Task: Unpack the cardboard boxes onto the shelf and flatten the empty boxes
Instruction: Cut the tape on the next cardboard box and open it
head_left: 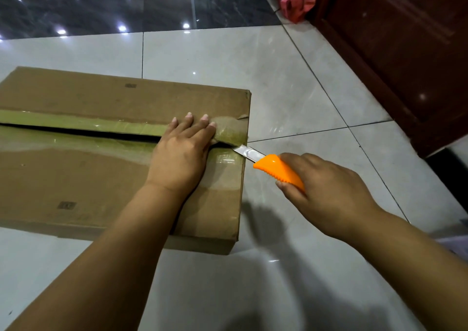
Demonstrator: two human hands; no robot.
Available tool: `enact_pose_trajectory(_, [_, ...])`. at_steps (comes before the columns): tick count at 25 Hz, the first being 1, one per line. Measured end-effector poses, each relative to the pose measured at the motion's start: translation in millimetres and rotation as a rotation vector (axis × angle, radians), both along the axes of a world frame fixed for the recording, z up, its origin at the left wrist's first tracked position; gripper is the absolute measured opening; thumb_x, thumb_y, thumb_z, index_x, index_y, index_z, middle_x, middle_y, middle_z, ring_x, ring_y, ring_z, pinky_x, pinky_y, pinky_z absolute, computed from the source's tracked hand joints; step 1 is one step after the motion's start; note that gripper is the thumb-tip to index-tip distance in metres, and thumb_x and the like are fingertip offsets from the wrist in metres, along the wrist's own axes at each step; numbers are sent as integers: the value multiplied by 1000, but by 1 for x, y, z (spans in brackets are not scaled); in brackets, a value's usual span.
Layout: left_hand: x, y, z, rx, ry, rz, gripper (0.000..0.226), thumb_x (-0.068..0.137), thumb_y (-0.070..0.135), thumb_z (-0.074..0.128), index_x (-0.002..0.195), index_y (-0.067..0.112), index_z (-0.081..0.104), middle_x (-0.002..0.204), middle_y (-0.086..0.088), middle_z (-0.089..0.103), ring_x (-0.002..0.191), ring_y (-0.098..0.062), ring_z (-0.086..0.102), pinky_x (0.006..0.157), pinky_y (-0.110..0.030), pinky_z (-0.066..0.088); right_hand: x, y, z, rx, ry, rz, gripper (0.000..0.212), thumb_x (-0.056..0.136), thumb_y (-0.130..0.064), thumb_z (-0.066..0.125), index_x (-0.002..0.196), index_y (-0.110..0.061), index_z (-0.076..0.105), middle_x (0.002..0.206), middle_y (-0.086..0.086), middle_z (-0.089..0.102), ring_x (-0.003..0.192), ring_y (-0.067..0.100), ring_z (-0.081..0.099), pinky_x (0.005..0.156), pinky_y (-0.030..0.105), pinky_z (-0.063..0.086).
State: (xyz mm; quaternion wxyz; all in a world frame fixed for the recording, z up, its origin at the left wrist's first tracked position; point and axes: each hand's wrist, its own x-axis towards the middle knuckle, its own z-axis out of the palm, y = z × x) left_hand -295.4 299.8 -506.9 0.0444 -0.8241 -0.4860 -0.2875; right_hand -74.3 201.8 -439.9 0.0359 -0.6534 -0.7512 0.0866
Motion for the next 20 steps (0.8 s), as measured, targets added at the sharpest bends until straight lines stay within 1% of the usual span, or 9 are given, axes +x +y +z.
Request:
enact_pose_trajectory(6, [-1,0,0,16,19,-12,40,91,23,41,112,1,68,119,-20,65,112,-48,58,96,-60,41,-1,-2,-2,-16,6,-20,51,98,-52,32,146,-37,22,135,-10,47,112,16,52,78,25,39])
enact_pose_trajectory(9, [-1,1,0,18,28,-9,41,92,23,40,113,1,67,120,-20,64,112,-47,57,97,-60,40,-4,1,-6,7,-8,-29,51,98,-52,31,146,-36,23,135,-9,47,114,17,52,77,26,38])
enact_pose_trajectory(14, [-1,0,1,49,34,-3,40,92,22,41,111,0,68,117,-21,65,110,-48,59,95,-61,42,0,1,-1,-33,41,-24,48,98,-51,35,143,-35,28,130,-8,51,106,17,54,79,27,43])
enact_pose_trajectory(17, [-1,-1,1,50,42,-8,39,91,23,42,109,0,69,115,-21,66,108,-48,60,93,-61,43,6,-1,5,-66,60,-22,47,97,-52,37,141,-36,31,127,-10,54,102,16,54,76,27,42])
enact_pose_trajectory(20, [-1,-2,4,31,2,-25,34,89,24,47,103,5,73,109,-17,70,104,-42,64,91,-59,46,6,-2,7,-85,85,-28,47,95,-53,40,139,-37,34,126,-11,55,101,15,54,75,27,41])
